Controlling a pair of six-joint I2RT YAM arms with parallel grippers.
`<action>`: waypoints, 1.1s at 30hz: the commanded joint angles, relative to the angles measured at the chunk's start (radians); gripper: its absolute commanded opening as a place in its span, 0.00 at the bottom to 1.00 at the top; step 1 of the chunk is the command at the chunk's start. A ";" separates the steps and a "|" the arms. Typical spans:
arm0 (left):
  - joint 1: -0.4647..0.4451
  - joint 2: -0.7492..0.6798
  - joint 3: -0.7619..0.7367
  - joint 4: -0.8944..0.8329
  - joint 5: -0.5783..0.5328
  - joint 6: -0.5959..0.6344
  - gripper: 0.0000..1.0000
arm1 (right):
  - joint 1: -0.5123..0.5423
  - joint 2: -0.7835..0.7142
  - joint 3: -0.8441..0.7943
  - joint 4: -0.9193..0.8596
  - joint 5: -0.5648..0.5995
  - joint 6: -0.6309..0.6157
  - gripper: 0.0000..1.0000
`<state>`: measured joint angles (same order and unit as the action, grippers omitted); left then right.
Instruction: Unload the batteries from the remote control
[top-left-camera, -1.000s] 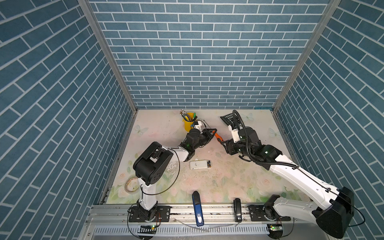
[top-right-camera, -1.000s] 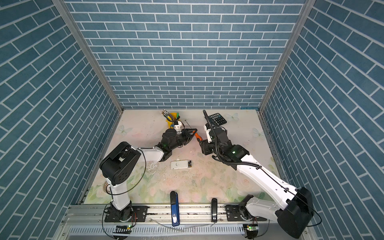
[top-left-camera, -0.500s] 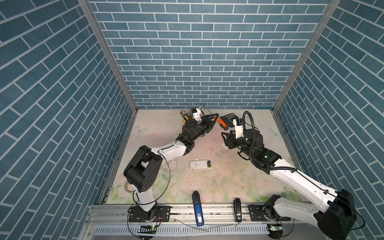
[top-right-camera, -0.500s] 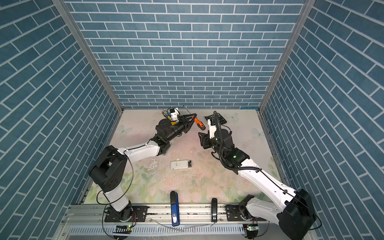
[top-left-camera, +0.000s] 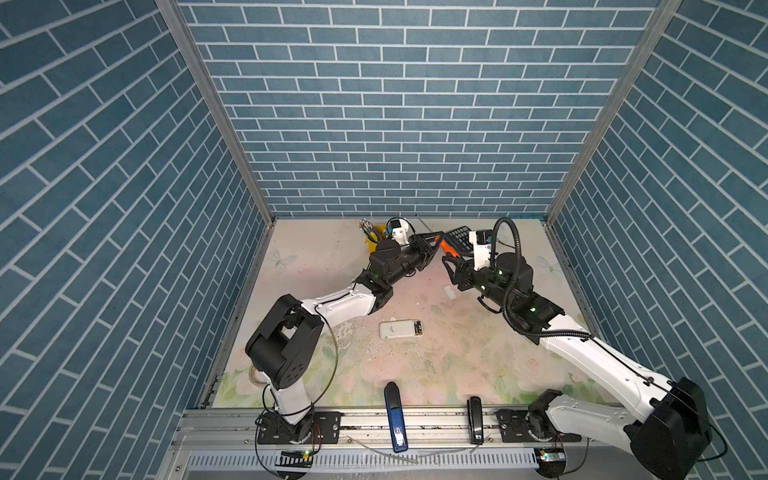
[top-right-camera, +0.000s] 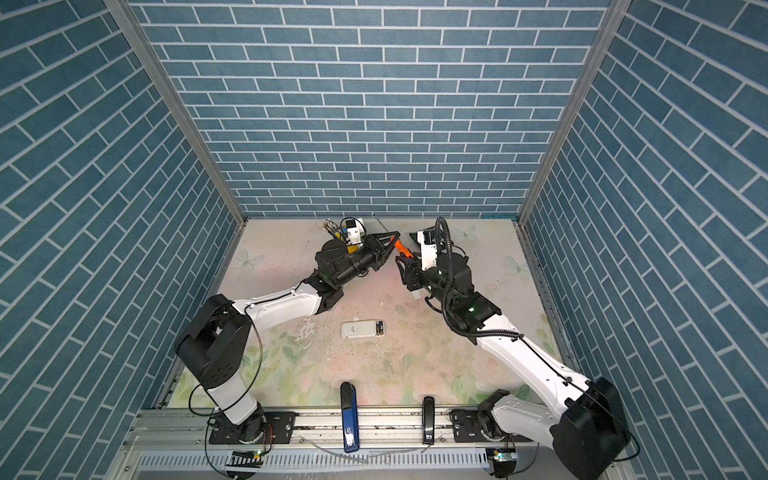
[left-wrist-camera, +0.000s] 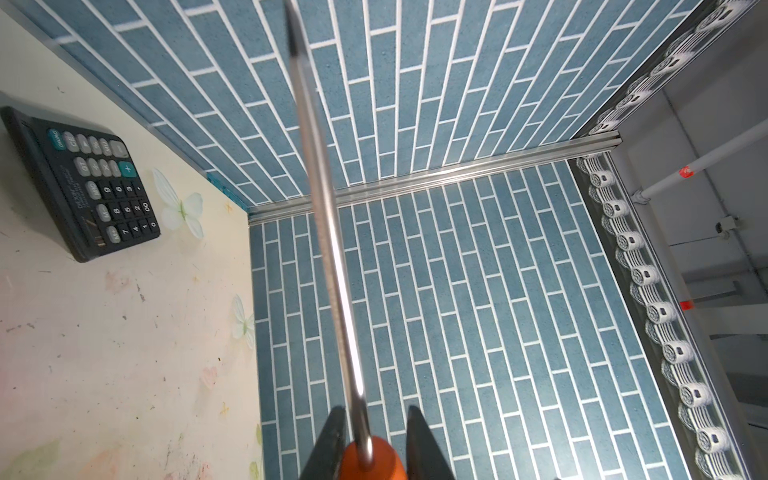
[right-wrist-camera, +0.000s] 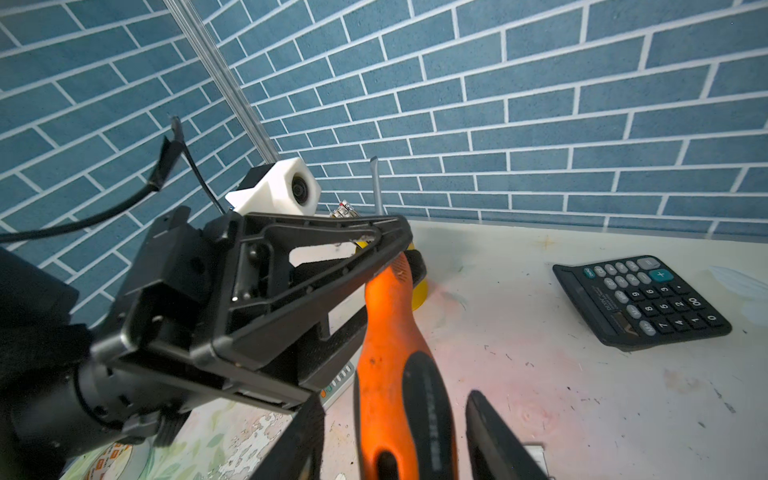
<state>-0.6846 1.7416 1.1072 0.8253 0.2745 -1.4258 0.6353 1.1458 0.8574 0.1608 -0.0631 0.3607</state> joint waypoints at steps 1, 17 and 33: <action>-0.011 0.013 0.032 0.066 0.007 -0.019 0.00 | -0.005 0.011 0.028 0.051 -0.020 -0.014 0.54; -0.052 0.046 -0.009 0.165 0.000 -0.103 0.00 | -0.029 0.040 0.028 0.159 -0.019 0.012 0.47; -0.103 0.059 -0.032 0.172 -0.003 -0.113 0.00 | -0.045 0.066 0.045 0.206 -0.050 0.011 0.36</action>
<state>-0.7479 1.7954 1.0931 0.9714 0.2195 -1.5486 0.5930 1.2030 0.8574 0.2859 -0.1017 0.3630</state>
